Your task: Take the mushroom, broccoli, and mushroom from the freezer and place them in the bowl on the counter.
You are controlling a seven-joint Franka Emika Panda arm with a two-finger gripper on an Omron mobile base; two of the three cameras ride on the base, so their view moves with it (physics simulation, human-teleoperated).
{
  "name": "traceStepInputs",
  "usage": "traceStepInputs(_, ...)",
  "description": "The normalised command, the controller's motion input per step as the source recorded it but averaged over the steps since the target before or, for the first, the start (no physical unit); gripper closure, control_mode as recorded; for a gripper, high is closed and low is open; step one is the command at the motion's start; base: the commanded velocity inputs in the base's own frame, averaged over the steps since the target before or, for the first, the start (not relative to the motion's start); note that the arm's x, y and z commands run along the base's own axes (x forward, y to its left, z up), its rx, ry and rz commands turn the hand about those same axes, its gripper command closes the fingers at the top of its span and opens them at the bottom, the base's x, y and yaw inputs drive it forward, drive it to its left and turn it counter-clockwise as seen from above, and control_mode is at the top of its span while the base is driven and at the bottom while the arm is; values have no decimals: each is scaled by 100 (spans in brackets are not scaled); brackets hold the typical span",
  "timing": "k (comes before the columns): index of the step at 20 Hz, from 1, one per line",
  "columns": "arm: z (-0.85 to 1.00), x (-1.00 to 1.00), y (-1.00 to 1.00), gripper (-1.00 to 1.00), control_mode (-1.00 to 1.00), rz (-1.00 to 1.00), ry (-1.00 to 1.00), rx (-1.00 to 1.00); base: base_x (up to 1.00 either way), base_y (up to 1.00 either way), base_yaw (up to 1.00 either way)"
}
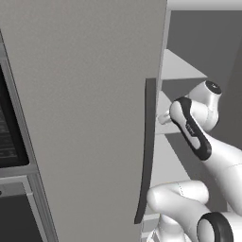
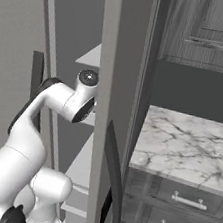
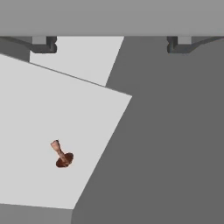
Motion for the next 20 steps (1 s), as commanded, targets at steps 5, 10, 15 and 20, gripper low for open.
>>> traceStepInputs(5,-17,34,-10,-100,-100,0,0,0,0,0,0)
traceStepInputs(10,-26,44,-9,-100,-100,0,0,0,0,0,0)
traceStepInputs(15,-14,46,-12,-100,-100,0,0,2,0,0,0)
traceStepInputs(20,-8,54,-9,-100,-100,0,0,2,0,0,0)
